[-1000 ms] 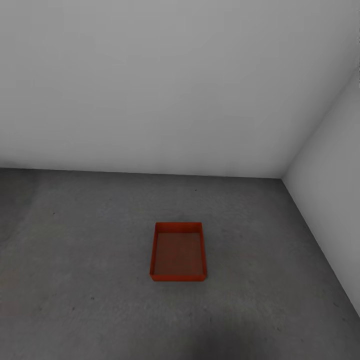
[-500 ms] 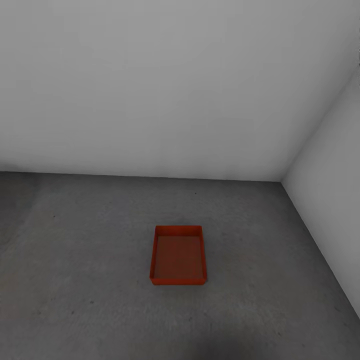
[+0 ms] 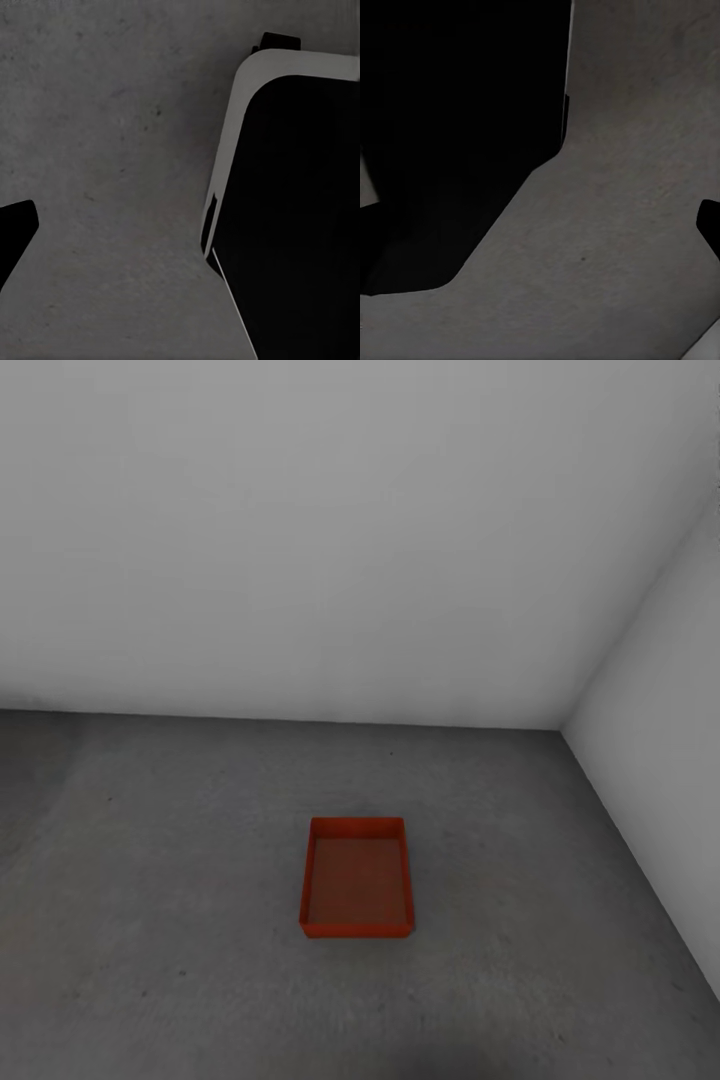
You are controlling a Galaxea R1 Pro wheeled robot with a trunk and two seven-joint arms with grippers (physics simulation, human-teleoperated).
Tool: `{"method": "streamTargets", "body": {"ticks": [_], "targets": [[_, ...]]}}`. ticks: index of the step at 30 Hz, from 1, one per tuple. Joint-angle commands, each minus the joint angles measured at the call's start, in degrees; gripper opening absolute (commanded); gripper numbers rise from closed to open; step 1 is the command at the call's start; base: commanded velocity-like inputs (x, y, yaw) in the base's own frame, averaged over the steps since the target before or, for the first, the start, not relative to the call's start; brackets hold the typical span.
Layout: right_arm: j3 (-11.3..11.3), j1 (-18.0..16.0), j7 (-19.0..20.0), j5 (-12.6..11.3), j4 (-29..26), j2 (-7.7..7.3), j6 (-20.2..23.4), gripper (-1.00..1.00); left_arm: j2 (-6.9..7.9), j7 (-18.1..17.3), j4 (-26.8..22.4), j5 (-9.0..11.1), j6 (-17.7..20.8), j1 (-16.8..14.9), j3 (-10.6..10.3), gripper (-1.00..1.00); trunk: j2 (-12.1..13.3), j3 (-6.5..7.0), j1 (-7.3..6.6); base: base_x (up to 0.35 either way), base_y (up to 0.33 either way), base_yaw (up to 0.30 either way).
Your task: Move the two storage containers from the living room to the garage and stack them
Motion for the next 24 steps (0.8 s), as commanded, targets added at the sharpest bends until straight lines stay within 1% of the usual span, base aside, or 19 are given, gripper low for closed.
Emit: {"method": "streamTargets", "body": {"ticks": [1,7,12,18,24], "targets": [[0.50,-0.07,0.07,-0.50,0.19,0.05,-0.27,1.00,0.00,0.00,0.07,0.35,-0.25,-0.03,0.30,1.00,-0.04,0.05,0.01,0.000,0.000,0.000],[0.55,-0.07,0.28,-0.30,0.19,-0.01,-0.15,1.00,0.00,0.00,0.07,0.35,-0.24,-0.03,0.26,1.00,-0.04,0.59,0.01,0.000,0.000,0.000],[0.61,-0.05,0.28,1.16,0.19,0.03,-0.32,1.00,0.00,0.00,0.07,0.35,-0.24,-0.03,0.28,1.00,-0.04,1.04,0.01,0.000,0.000,0.000],[0.56,0.31,0.51,1.78,0.19,-0.14,-3.07,1.00,0.00,0.00,0.07,0.35,-0.26,-0.03,0.30,1.00,-0.04,1.58,0.01,0.000,0.000,0.000],[0.58,0.37,0.55,1.99,0.19,-0.02,-3.71,1.00,0.00,0.00,0.07,0.35,-0.26,-0.03,0.29,1.00,-0.04,2.12,0.01,0.000,0.000,0.000]]}}
